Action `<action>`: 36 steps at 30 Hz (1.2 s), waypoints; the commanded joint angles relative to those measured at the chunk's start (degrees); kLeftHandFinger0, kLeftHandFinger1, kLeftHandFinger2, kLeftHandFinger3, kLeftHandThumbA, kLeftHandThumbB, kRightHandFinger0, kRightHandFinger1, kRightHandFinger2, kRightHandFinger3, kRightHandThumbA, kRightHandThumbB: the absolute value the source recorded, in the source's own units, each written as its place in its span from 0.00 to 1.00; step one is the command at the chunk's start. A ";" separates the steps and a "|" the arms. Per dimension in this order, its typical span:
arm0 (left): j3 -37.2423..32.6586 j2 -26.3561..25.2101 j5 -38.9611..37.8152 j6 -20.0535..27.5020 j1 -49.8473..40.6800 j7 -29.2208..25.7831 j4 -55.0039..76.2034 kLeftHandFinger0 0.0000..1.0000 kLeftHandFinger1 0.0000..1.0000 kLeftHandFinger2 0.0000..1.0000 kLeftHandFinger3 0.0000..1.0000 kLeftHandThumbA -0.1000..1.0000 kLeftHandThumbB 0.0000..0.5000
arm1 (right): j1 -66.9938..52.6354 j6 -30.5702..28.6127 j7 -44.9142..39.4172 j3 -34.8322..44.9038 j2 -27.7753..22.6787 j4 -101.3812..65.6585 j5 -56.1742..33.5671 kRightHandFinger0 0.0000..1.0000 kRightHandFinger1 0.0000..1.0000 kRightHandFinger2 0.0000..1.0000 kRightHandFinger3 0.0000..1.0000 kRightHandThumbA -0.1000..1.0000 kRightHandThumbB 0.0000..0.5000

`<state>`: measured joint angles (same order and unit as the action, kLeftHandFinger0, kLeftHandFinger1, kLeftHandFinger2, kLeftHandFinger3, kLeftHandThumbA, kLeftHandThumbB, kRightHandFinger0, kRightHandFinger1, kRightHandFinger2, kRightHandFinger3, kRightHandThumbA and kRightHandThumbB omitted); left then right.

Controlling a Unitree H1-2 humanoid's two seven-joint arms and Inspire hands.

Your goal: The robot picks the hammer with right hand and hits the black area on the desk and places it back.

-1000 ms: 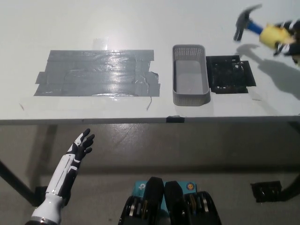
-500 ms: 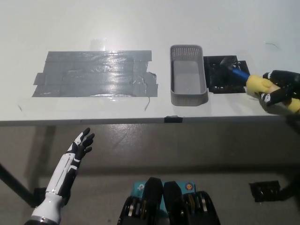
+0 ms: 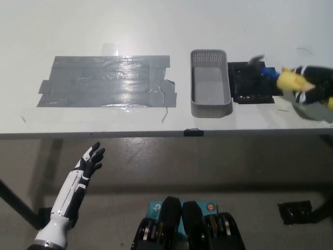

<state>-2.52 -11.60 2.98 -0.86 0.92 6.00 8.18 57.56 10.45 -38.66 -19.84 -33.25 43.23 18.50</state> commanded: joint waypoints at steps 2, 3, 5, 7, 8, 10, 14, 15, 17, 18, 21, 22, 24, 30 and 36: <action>0.41 -0.76 -0.12 1.07 1.03 0.66 1.66 1.00 1.00 1.00 1.00 1.00 0.00 | 7.46 -2.03 1.33 2.97 -1.59 1.19 -1.36 0.18 0.66 0.95 1.00 0.00 0.17; 0.42 -0.78 -0.12 1.02 1.05 0.67 1.75 1.00 1.00 1.00 1.00 1.00 0.00 | 7.50 -2.27 1.79 3.33 -1.33 1.67 -1.46 0.18 0.65 0.94 1.00 0.00 0.17; 0.47 -0.85 -0.17 0.81 1.13 0.70 1.69 1.00 1.00 1.00 1.00 1.00 0.00 | 7.45 -1.13 2.30 3.47 -0.83 1.34 -0.93 0.13 0.61 0.91 1.00 0.00 0.17; 0.51 -0.77 -0.30 1.04 0.94 0.66 1.65 1.00 1.00 1.00 1.00 1.00 0.00 | 7.42 -2.25 3.22 3.72 -0.14 3.70 -0.97 0.12 0.60 0.92 1.00 0.00 0.18; 0.46 -0.85 -0.14 0.89 0.86 0.68 1.71 1.00 1.00 1.00 1.00 1.00 0.00 | 7.25 -2.00 3.69 4.47 0.59 5.52 -1.69 0.12 0.60 0.92 1.00 0.00 0.21; 0.45 -0.94 -0.11 1.08 0.74 0.72 1.74 1.00 1.00 1.00 1.00 1.00 0.00 | 7.07 -2.98 4.05 4.01 0.97 6.62 -0.81 0.11 0.58 0.90 1.00 0.00 0.25; 0.49 -0.79 -0.24 1.01 0.76 0.62 1.95 1.00 1.00 1.00 1.00 1.00 0.00 | 6.89 -5.71 5.75 2.57 1.78 10.00 0.78 0.09 0.55 0.84 0.86 0.00 0.26; 0.46 -0.83 0.09 0.91 0.79 0.50 1.99 1.00 1.00 1.00 1.00 1.00 0.00 | 6.72 -6.34 6.03 2.52 2.14 11.09 0.72 0.10 0.52 0.79 0.76 0.00 0.29; 0.41 -0.89 0.37 0.88 0.79 0.45 1.92 1.00 1.00 1.00 1.00 1.00 0.00 | 6.50 -7.56 6.73 2.16 2.44 12.18 1.01 0.15 0.52 0.73 0.63 0.00 0.31; 0.36 -0.80 0.30 1.01 0.76 0.47 1.92 1.00 1.00 1.00 1.00 1.00 0.00 | 6.09 -7.01 7.09 2.04 2.76 12.75 1.13 0.14 0.53 0.78 0.72 0.00 0.26; 0.30 -0.76 0.34 0.92 0.75 0.48 2.05 1.00 1.00 1.00 1.00 1.00 0.00 | 5.06 -7.48 10.68 2.55 3.90 15.17 1.07 0.24 0.70 0.97 0.84 0.00 0.22; 0.33 -0.70 0.26 0.89 0.79 0.47 2.05 1.00 1.00 1.00 1.00 1.00 0.00 | 4.97 -7.52 12.36 2.68 4.30 16.01 1.24 0.50 0.95 1.00 1.00 0.02 0.34; 0.50 -0.72 0.04 1.02 0.67 0.43 2.12 1.00 1.00 1.00 1.00 1.00 0.00 | 5.23 -6.79 12.06 3.07 4.88 17.37 0.54 0.96 1.00 1.00 1.00 0.22 0.35; 0.58 -0.74 0.19 1.10 0.94 0.30 1.93 1.00 1.00 1.00 1.00 1.00 0.00 | 6.86 -6.37 16.57 1.79 4.14 19.77 3.22 1.00 1.00 1.00 1.00 0.68 0.66; 0.43 -0.71 0.46 1.21 0.68 0.28 1.80 1.00 1.00 1.00 1.00 1.00 0.00 | 7.92 -6.45 25.50 2.74 3.04 19.01 4.89 1.00 1.00 1.00 1.00 0.85 0.79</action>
<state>-2.50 -11.66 3.02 -0.87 1.15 5.99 8.30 61.00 5.53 -22.05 -17.79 -27.89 63.59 21.22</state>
